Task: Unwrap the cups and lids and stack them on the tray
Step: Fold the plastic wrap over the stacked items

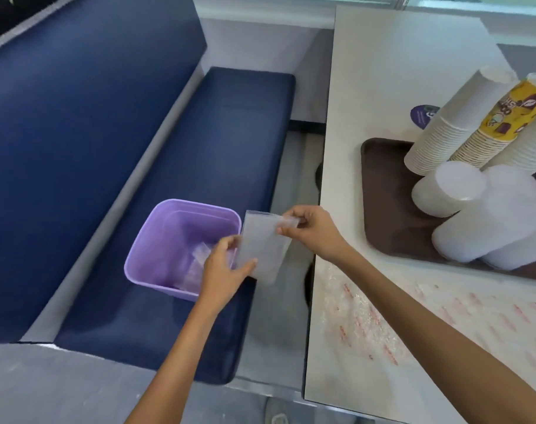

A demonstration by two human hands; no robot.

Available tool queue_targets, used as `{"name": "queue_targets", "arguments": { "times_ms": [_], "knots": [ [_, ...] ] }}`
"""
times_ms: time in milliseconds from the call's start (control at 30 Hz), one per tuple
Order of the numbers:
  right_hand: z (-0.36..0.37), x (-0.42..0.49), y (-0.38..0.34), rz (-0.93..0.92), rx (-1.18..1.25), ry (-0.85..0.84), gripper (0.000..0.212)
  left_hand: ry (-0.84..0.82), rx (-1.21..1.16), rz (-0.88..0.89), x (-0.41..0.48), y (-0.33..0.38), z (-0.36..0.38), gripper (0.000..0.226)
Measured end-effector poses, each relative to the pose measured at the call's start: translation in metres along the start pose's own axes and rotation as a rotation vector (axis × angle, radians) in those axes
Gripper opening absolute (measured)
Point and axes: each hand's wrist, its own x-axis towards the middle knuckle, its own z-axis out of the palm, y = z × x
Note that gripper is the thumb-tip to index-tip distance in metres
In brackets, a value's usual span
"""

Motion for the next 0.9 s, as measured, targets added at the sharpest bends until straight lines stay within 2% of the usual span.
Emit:
{"name": "queue_targets", "arguments": {
  "times_ms": [67,133,200,267,367,467,567,733,900],
  "knots": [
    [0.023,0.017,-0.004,-0.061,-0.036,-0.012,0.011,0.068,-0.014,0.046,0.019,-0.003,-0.015,0.046],
    [0.046,0.033,-0.008,-0.095,-0.066,-0.010,0.004,0.118,-0.024,0.064,0.037,-0.014,-0.030,0.034],
    [0.067,0.048,-0.009,-0.111,-0.083,-0.008,0.007,0.166,-0.014,0.055,0.049,-0.026,-0.042,0.019],
    [0.089,0.061,-0.008,-0.117,-0.092,-0.001,0.013,0.226,0.013,0.004,0.058,-0.038,-0.052,0.023],
    [0.119,0.074,-0.002,-0.050,-0.086,-0.015,0.024,0.274,0.009,-0.087,0.066,-0.061,-0.061,0.026],
    [0.149,0.081,0.006,0.047,-0.058,-0.055,0.029,0.288,0.064,-0.174,0.075,-0.088,-0.069,0.010],
    [0.171,0.084,0.017,0.134,-0.040,-0.099,0.039,0.317,0.095,-0.242,0.080,-0.102,-0.072,0.004],
    [0.196,0.091,0.036,0.319,-0.041,-0.237,0.061,0.256,0.145,-0.445,0.092,-0.117,-0.073,0.026],
    [0.202,0.089,0.042,0.334,-0.118,-0.306,0.061,0.218,0.131,-0.611,0.095,-0.122,-0.072,0.059]
  ]
}}
